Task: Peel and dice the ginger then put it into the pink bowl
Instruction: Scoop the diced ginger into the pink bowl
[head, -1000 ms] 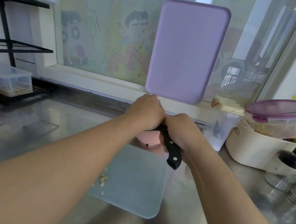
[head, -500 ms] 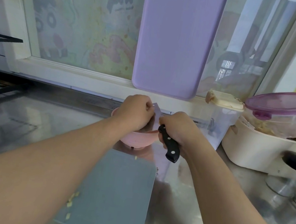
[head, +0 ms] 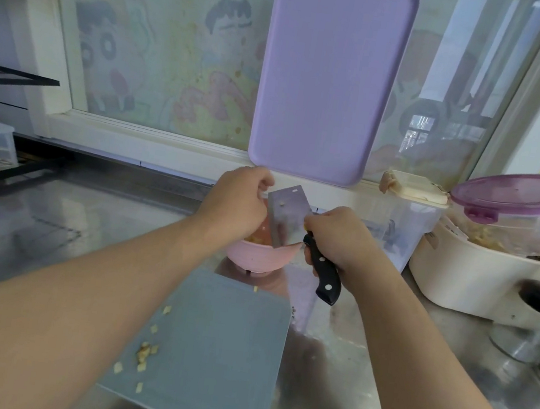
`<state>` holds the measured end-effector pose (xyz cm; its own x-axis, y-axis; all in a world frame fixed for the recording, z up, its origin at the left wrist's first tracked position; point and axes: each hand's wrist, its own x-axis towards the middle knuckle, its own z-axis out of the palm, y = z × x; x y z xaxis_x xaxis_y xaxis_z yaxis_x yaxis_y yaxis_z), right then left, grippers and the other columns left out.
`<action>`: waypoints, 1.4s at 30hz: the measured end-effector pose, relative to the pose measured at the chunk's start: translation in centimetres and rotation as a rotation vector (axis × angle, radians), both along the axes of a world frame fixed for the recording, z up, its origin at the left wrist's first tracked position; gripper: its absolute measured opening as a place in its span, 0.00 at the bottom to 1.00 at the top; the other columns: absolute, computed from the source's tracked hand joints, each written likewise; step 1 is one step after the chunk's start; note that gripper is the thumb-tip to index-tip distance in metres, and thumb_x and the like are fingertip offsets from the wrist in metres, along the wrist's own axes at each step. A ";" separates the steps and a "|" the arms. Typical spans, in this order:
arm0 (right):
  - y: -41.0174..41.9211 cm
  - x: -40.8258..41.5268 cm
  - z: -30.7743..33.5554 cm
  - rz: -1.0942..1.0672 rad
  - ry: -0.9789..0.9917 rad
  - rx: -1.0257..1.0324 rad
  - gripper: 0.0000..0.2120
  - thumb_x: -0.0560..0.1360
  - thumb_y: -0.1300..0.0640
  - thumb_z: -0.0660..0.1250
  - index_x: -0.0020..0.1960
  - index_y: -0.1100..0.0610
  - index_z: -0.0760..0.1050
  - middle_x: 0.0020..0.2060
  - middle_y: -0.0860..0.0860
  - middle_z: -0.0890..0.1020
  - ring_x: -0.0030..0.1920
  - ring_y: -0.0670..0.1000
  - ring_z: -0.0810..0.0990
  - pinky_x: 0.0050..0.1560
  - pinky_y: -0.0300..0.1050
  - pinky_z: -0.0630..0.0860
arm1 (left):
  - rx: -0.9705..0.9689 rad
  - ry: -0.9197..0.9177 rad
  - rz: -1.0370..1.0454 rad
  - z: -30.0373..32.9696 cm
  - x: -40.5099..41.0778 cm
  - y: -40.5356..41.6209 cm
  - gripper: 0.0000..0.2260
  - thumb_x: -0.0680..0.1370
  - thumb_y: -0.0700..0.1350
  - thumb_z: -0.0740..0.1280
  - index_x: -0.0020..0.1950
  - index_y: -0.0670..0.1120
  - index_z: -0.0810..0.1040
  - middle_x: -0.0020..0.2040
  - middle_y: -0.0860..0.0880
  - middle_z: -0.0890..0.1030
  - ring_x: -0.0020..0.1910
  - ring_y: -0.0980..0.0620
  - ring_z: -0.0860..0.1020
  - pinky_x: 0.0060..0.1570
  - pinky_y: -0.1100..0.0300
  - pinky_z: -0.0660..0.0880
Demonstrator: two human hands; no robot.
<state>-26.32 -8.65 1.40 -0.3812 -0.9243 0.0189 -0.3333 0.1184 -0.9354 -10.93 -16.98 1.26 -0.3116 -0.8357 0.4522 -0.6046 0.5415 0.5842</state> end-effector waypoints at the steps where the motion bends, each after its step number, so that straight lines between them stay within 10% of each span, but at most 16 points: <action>1: 0.0 0.1 -0.1 0.010 0.019 -0.004 0.06 0.75 0.65 0.59 0.39 0.62 0.69 0.27 0.60 0.75 0.22 0.55 0.74 0.27 0.44 0.71 | 0.006 -0.028 -0.098 0.0 0.1 0.3 0.24 0.78 0.31 0.60 0.67 0.51 0.80 0.61 0.55 0.81 0.59 0.53 0.78 0.55 0.61 0.74; 5: 0.1 0.1 -0.1 0.020 0.071 -0.003 0.06 0.75 0.65 0.59 0.39 0.62 0.70 0.26 0.60 0.76 0.21 0.55 0.75 0.26 0.43 0.71 | -0.064 -0.266 -0.139 -0.8 0.3 0.3 0.26 0.75 0.32 0.59 0.62 0.57 0.84 0.55 0.53 0.85 0.54 0.49 0.81 0.51 0.56 0.79; 11: -0.2 -0.1 -0.1 -0.008 0.067 -0.023 0.07 0.75 0.64 0.59 0.37 0.60 0.68 0.28 0.60 0.76 0.22 0.56 0.76 0.28 0.45 0.73 | -0.010 -0.116 0.030 -1.1 0.6 -0.2 0.06 0.77 0.43 0.67 0.46 0.52 0.84 0.41 0.54 0.84 0.45 0.49 0.82 0.48 0.48 0.83; 19: -0.1 0.0 -0.2 -0.015 0.039 -0.037 0.06 0.76 0.63 0.59 0.40 0.60 0.68 0.30 0.60 0.74 0.22 0.55 0.76 0.30 0.47 0.71 | 0.070 -0.053 0.038 -1.3 1.1 -0.7 0.11 0.74 0.37 0.73 0.38 0.53 0.83 0.39 0.57 0.83 0.44 0.54 0.83 0.47 0.58 0.81; 26: -0.2 -0.2 -0.3 -0.053 0.027 -0.026 0.05 0.75 0.64 0.60 0.40 0.61 0.68 0.27 0.59 0.76 0.23 0.56 0.77 0.31 0.48 0.72 | -0.034 0.065 0.067 -1.6 1.9 0.3 0.07 0.77 0.42 0.66 0.51 0.51 0.81 0.46 0.54 0.83 0.47 0.51 0.81 0.49 0.54 0.80; 33: 0.2 -0.2 -0.1 -0.066 0.006 -0.043 0.05 0.73 0.66 0.59 0.39 0.63 0.69 0.25 0.60 0.76 0.22 0.56 0.76 0.31 0.48 0.72 | -0.155 0.053 -0.059 -5.0 5.1 6.1 0.05 0.73 0.47 0.71 0.40 0.52 0.76 0.31 0.58 0.79 0.30 0.58 0.76 0.35 0.57 0.77; 42: 1.3 -0.6 0.2 -0.061 0.021 -0.055 0.07 0.73 0.65 0.59 0.36 0.63 0.68 0.22 0.57 0.75 0.23 0.57 0.75 0.31 0.48 0.72 | -0.179 -0.491 -0.163 -8.7 3.7 6.1 0.14 0.82 0.47 0.63 0.64 0.57 0.81 0.61 0.58 0.79 0.63 0.51 0.76 0.55 0.51 0.79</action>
<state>-26.89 -7.38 1.63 -0.4358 -0.8967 0.0772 -0.3463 0.0879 -0.9340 -7.22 -10.89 -7.41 -0.6406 -0.6825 0.3519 -0.6833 0.7157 0.1445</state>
